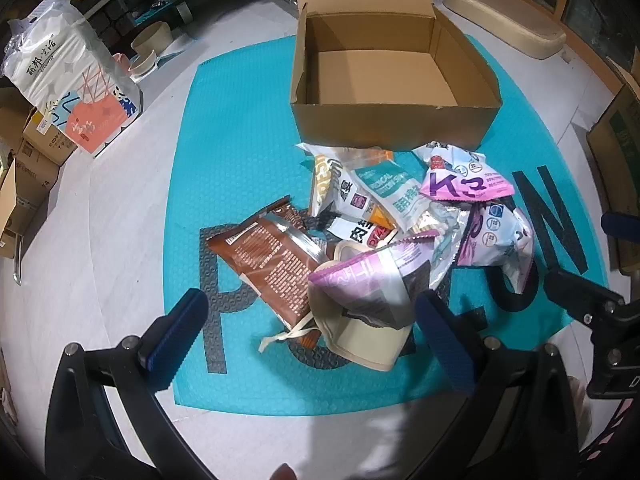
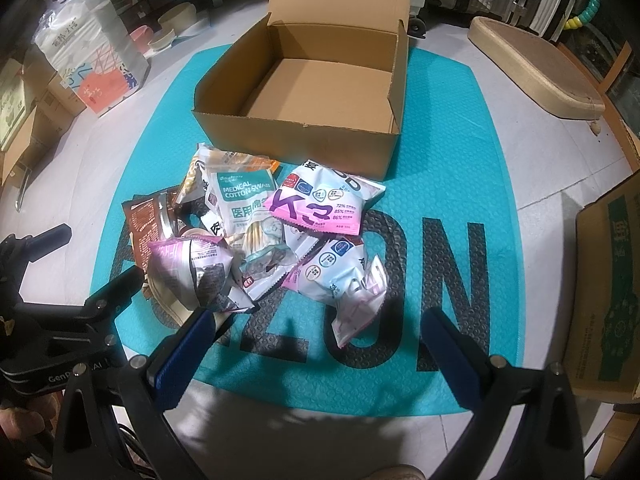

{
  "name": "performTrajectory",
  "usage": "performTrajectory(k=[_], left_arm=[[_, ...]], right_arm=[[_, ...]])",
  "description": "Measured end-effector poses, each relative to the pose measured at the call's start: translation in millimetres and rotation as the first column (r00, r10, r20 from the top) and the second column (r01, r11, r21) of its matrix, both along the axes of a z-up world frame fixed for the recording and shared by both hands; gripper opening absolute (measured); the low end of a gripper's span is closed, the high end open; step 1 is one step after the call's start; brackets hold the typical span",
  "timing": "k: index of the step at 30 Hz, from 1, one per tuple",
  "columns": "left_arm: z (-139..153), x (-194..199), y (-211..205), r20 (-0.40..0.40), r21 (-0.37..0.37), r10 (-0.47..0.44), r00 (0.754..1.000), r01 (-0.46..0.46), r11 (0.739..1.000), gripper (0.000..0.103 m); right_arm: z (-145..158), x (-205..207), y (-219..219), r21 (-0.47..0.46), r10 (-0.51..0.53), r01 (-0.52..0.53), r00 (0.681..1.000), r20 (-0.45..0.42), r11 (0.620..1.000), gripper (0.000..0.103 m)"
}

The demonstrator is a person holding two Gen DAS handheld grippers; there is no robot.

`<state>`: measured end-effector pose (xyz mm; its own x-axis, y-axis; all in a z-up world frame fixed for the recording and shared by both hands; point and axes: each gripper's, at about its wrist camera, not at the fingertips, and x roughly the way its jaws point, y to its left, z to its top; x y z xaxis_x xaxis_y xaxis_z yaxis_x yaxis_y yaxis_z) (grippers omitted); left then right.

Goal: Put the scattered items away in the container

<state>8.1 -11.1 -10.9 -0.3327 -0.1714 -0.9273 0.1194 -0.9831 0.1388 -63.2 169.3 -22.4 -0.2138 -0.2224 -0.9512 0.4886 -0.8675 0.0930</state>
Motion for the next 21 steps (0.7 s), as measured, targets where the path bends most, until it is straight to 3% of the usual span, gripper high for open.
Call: performTrajectory(k=[21], left_arm=[[-6.4, -0.7, 1.2, 0.021, 0.001, 0.03, 0.999, -0.03, 1.0, 0.103]], right_arm=[[-2.3, 0.4, -0.2, 0.004, 0.002, -0.003, 1.0, 0.008, 1.0, 0.103]])
